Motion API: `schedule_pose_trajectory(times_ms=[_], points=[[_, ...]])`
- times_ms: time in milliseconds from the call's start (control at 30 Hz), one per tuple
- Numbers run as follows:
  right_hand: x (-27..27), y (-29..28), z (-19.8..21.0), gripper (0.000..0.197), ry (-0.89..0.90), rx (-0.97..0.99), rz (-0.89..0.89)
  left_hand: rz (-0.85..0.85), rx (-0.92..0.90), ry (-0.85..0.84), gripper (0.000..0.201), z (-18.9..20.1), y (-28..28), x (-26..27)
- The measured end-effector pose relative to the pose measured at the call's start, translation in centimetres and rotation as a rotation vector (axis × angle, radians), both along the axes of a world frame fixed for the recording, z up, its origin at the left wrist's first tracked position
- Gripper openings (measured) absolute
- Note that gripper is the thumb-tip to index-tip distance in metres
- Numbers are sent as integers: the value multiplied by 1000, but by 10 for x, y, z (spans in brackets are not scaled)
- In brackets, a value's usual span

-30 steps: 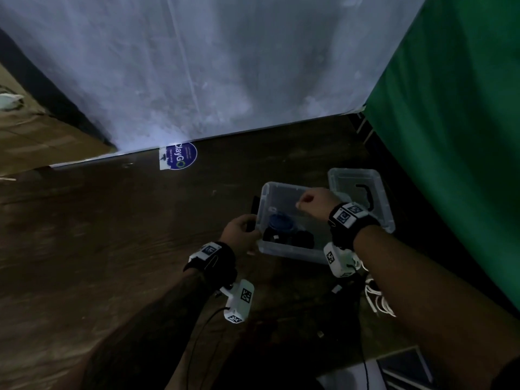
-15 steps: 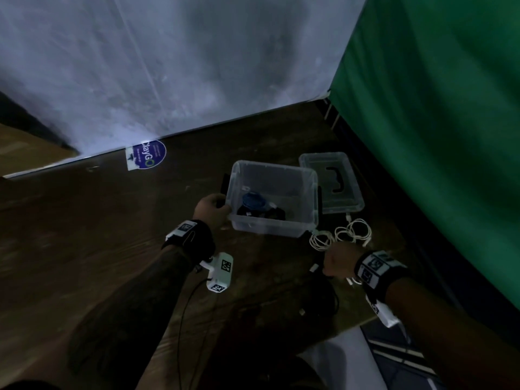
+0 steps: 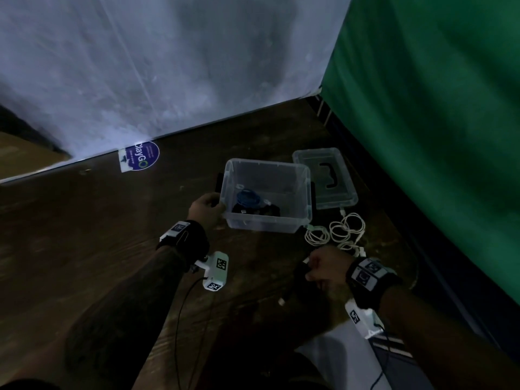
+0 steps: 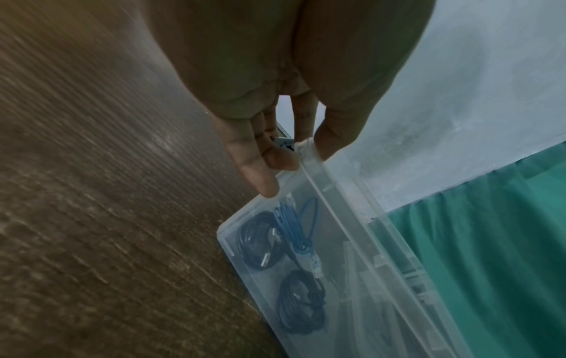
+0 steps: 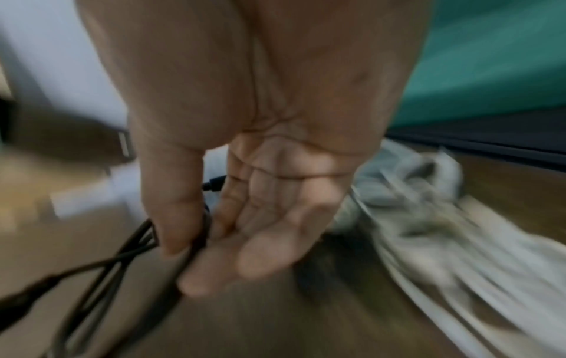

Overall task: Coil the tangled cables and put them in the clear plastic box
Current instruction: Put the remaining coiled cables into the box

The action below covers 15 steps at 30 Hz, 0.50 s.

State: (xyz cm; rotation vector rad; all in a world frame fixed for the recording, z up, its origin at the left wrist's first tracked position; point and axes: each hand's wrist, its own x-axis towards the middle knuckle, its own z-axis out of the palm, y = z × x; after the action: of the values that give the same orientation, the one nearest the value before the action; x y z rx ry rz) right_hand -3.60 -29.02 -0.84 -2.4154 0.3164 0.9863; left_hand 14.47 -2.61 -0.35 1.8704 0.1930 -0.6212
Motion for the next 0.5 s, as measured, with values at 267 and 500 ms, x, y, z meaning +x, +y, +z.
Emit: schedule_pose_trajectory(times_ms=[267,500], points=[[92,-3,75,18,-533,157,-311,-30,-22,6,25,2,2,-5],[155,9,53,20,-334,-145,-184,-38,-15,-37,24,-3,-2,-12]])
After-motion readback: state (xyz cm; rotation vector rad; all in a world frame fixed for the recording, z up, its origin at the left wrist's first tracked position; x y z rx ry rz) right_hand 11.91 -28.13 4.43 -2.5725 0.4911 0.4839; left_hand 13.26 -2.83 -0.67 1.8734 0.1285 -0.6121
